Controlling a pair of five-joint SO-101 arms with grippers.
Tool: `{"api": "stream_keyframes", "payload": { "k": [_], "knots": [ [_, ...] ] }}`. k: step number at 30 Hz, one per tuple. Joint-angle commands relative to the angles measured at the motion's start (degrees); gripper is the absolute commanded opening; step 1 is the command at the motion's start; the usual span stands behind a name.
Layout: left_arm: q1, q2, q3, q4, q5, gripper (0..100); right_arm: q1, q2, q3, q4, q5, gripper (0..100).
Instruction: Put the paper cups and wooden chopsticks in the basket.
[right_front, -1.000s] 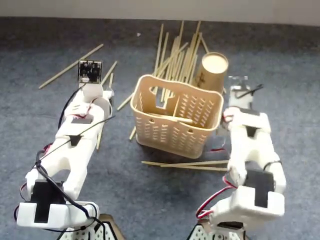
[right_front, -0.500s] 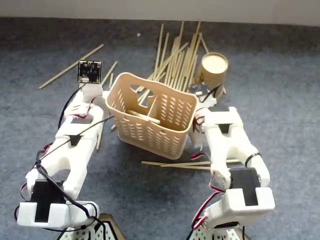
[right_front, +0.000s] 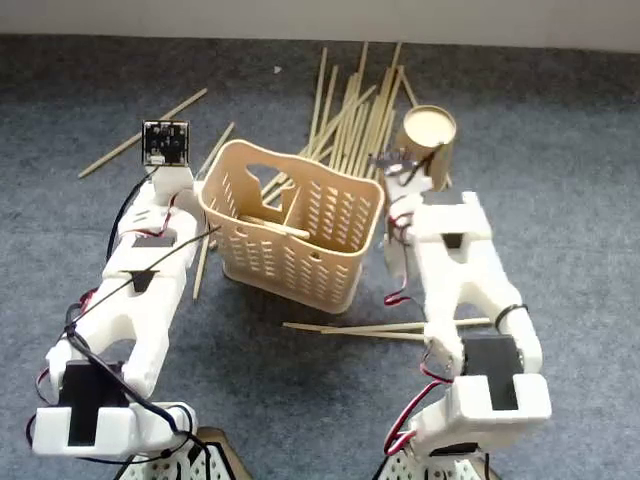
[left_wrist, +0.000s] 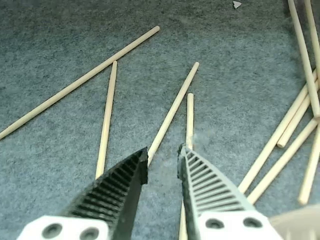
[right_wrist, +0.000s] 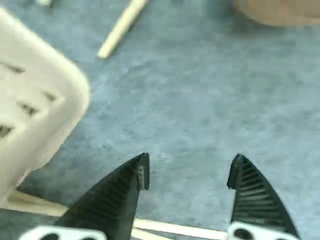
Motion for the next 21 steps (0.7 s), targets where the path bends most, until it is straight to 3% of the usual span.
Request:
{"api": "stream_keyframes", "payload": {
  "k": [1, 5, 9, 16, 21],
  "knots": [
    [0.0, -0.5, -3.5, -0.8, -0.5, 12, 8.0, -0.5, -11.7, 2.9, 0.5, 26.0],
    [0.0, -0.2, -3.7, -0.8, -0.5, 12, 12.4, -0.1, -21.0, 0.8, 0.0, 26.0],
    [0.1, -0.2, -3.6, -0.8, -0.5, 12, 12.2, -0.1, -25.5, -5.1, -6.7, 26.0],
    [0.0, -0.1, -3.6, -0.8, -0.5, 12, 5.5, -0.5, -28.6, -8.3, -7.1, 26.3],
    [0.2, -0.1, -3.6, -0.8, -0.5, 12, 4.4, -0.1, -33.1, -8.3, -4.2, 28.9]
  ]
}}
